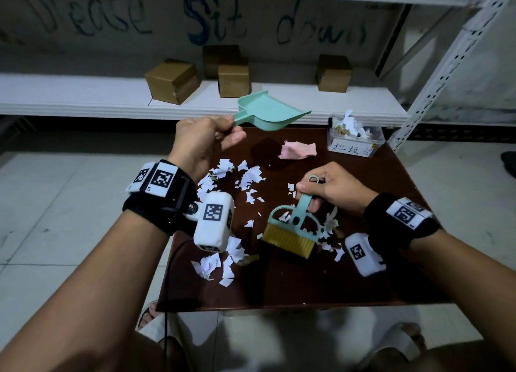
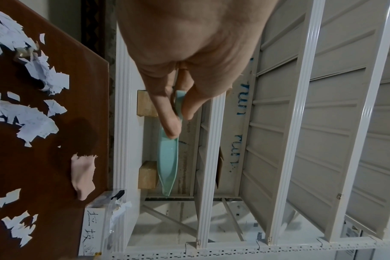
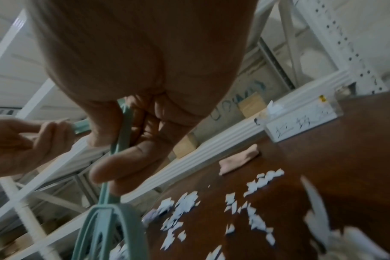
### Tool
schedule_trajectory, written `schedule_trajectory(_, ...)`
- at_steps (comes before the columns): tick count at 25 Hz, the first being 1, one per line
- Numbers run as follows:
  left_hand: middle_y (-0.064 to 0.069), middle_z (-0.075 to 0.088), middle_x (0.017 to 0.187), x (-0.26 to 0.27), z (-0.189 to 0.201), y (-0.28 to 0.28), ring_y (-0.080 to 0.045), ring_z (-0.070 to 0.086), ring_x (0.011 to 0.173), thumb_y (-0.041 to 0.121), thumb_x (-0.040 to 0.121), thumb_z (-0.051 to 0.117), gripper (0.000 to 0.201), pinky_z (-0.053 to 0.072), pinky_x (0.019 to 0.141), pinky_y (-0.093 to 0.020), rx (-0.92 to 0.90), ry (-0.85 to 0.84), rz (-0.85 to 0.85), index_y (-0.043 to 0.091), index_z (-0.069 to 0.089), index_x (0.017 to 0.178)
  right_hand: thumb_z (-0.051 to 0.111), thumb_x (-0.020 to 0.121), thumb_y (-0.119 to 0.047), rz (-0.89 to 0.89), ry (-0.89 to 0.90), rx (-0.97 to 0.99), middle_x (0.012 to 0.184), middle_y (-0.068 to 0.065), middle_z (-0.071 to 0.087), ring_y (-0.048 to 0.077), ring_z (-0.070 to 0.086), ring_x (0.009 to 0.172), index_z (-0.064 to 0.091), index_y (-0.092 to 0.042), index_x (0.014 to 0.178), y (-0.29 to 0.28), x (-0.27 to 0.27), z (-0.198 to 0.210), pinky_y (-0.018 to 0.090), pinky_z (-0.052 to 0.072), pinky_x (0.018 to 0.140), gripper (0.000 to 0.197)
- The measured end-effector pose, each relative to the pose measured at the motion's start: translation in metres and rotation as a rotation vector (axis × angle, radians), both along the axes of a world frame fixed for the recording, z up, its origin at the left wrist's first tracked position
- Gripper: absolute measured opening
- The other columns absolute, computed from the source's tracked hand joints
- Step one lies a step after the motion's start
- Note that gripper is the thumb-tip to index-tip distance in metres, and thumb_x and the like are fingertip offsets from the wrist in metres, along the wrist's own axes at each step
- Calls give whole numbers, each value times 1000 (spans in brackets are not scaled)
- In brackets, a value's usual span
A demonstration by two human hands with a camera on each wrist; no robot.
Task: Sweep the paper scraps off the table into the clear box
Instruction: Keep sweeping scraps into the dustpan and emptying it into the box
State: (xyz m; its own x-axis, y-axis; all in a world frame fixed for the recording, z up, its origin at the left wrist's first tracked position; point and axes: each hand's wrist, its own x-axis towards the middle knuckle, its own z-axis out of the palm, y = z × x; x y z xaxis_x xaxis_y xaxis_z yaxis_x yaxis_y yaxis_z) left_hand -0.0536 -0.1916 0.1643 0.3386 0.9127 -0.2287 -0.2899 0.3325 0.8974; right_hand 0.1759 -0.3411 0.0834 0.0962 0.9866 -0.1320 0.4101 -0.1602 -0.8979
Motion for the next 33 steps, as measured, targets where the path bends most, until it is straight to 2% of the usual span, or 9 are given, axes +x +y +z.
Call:
schedule_trajectory(6, -19, 73, 79, 0, 3, 9, -24, 75, 75, -7, 90, 64, 17, 60, 67, -23, -25, -34, 38, -14, 66, 105, 60, 102, -11, 83, 251, 106, 70, 12, 72, 12, 66, 54, 68, 14, 91, 20, -70, -15, 18, 54, 54, 28)
schedule_trajectory(11, -23, 71, 87, 1, 3, 12, -26, 75, 78, -7, 91, 63, 15, 61, 68, -24, -25, -48, 22, -13, 66, 104, 67, 98, -18, 19, 325, 115, 82, 34, 68, 29, 69, 64, 67, 12, 86, 44, -127, -34, 41, 59, 61, 33)
schedule_trajectory(14, -22, 71, 87, -1, 2, 13, -25, 74, 79, -7, 91, 63, 15, 61, 69, -25, -30, -58, 17, -13, 66, 104, 63, 101, -10, 1, 328, 96, 92, 34, 72, 36, 74, 75, 65, 19, 90, 50, -145, -46, 41, 63, 69, 31)
schedule_trajectory(16, -21, 71, 85, -2, 2, 14, -25, 75, 78, -6, 90, 65, 17, 61, 68, -25, -32, -58, 18, -14, 65, 106, 62, 99, -10, 74, 330, 120, 94, 38, 70, 47, 73, 83, 65, 20, 90, 49, -151, -55, 52, 62, 75, 31)
schedule_trajectory(19, -21, 71, 85, -3, 2, 13, -25, 74, 78, -6, 89, 66, 19, 62, 69, -26, -28, -45, 16, -14, 65, 106, 65, 97, -18, 61, 122, 129, 67, 21, 68, 26, 69, 58, 63, -6, 63, 46, -148, -54, 39, 56, 57, 36)
schedule_trajectory(22, -22, 71, 87, -5, 2, 13, -26, 74, 80, -6, 89, 66, 18, 61, 68, -25, -31, -43, 16, -14, 66, 105, 63, 94, -35, 16, -104, 77, 67, 16, 72, 25, 72, 57, 67, 0, 69, 43, -135, -44, 43, 58, 53, 44)
schedule_trajectory(26, -16, 72, 71, -2, 3, 12, -22, 74, 71, -6, 89, 66, 15, 63, 72, -28, -22, -40, 18, -13, 66, 102, 63, 100, -27, -28, -254, 94, 49, -6, 64, 0, 62, 43, 60, -13, 60, 36, -105, -32, 23, 45, 44, 43)
schedule_trajectory(30, -14, 73, 68, 4, 3, 7, -22, 74, 70, -5, 90, 65, 9, 63, 72, -27, -25, -32, -2, -10, 66, 97, 65, 100, -26, -128, -298, 88, 62, 10, 72, 11, 71, 50, 65, 0, 71, 31, -65, -26, 38, 55, 50, 40)
schedule_trajectory(33, -14, 72, 69, 9, 2, 5, -20, 73, 68, -6, 90, 65, 9, 63, 72, -28, -16, -27, -3, -10, 66, 98, 66, 100, -27, -210, -406, 52, 61, 12, 71, 12, 71, 50, 67, -3, 72, 28, -35, -17, 26, 48, 45, 37)
